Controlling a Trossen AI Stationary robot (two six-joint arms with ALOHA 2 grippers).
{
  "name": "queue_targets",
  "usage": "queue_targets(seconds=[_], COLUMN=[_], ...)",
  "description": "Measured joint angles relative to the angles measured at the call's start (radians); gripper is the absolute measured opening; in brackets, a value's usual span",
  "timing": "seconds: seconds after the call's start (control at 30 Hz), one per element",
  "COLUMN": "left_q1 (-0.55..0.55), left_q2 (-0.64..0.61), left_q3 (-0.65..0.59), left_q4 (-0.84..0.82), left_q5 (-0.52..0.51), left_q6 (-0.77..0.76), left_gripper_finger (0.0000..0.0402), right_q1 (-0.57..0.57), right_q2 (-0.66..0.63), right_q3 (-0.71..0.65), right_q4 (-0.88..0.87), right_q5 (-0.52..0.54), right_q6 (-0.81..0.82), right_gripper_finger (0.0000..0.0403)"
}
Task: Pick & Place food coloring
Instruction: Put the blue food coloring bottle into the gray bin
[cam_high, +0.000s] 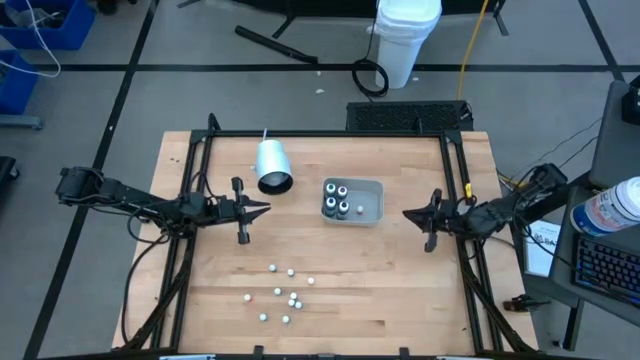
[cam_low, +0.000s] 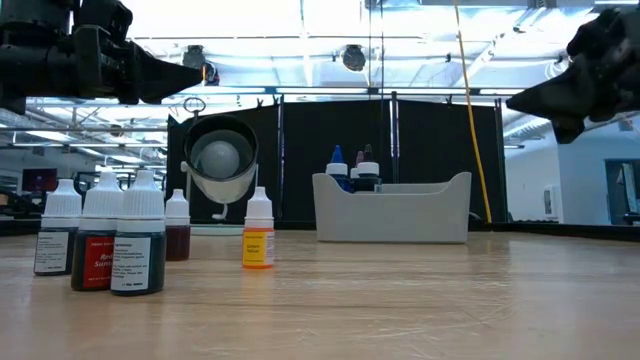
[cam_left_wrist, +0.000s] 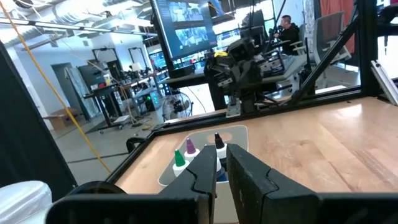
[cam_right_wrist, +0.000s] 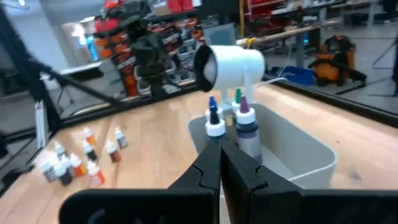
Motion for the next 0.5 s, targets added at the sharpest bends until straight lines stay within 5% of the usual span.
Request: queue_targets(seconds=[0.5], left_q1=[0.000], left_q2=[0.000], left_q3=[0.000], left_q4=[0.001], left_q5=[0.000], left_q6=[0.021], left_gripper_finger=[0.0047], right_q1=[-0.023], right_q2=[0.004], right_q3=[0.000], right_q4=[0.132], right_q5=[-0.080], right_q6=[-0.144], right_gripper_finger=[0.0000])
